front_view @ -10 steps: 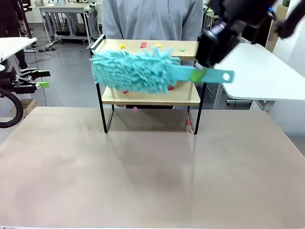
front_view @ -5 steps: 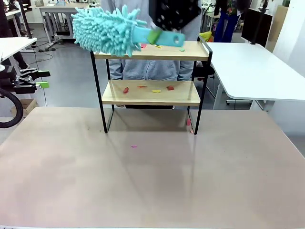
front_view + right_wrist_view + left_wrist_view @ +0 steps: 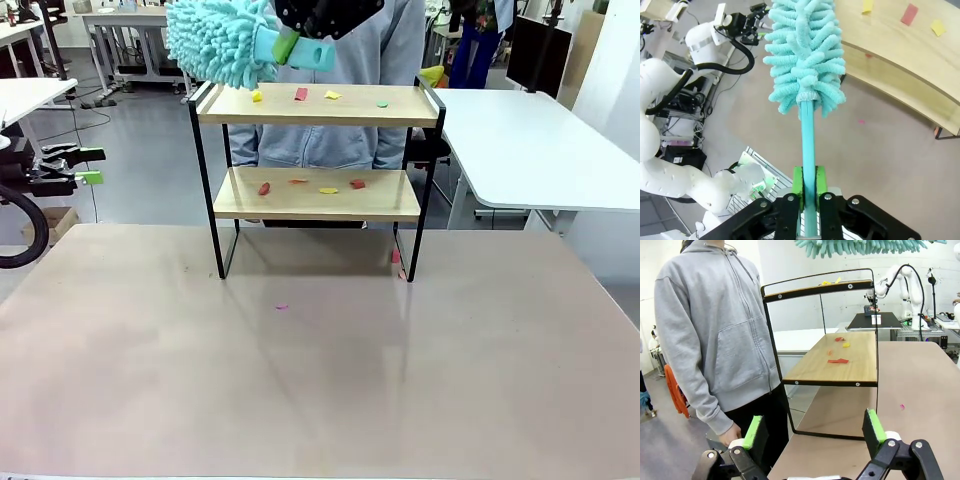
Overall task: Clean the shelf.
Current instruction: Clean the specific section of the Shelf indicated by the human with the Duster.
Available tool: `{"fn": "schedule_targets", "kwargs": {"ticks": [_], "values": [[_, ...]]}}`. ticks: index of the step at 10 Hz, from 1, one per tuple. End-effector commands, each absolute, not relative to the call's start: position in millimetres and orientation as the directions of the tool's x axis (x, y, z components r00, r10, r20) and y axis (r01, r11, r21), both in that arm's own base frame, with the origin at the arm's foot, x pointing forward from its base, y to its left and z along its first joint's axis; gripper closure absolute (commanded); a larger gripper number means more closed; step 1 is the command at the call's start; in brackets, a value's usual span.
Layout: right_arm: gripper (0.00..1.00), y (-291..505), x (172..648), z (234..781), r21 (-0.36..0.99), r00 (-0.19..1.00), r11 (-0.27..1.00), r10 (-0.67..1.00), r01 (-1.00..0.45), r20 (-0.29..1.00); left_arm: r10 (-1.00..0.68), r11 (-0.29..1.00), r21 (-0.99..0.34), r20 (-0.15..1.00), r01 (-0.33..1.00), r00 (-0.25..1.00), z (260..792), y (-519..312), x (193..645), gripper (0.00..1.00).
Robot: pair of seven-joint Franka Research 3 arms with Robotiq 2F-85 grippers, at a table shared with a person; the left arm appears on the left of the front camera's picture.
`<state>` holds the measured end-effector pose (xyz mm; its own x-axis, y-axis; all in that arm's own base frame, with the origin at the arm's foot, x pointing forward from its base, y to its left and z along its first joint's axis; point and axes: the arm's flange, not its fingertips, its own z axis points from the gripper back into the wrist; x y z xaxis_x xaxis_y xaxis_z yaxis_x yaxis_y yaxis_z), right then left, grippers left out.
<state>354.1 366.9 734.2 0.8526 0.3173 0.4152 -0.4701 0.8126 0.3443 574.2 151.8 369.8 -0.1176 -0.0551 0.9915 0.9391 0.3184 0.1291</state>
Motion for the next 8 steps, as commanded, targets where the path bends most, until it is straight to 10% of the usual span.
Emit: {"fn": "schedule_targets", "kwargs": {"ticks": [1, 8], "values": [[0.87, 357.5, 347.4, 733.3, 0.354, 0.841, 0.793, 0.337, -0.495, 0.423, -0.062, 0.317, 0.135, 0.991, 0.939, -0.121, 373.5, 151.5, 572.5, 0.0], [0.87, 465.9, 399.8, 752.3, 0.307, 0.901, 0.917, 0.109, -0.254, 0.419, -0.062, 0.317, 0.135, 0.991, 0.939, -0.121, 373.5, 151.5, 572.5, 0.0]]}}
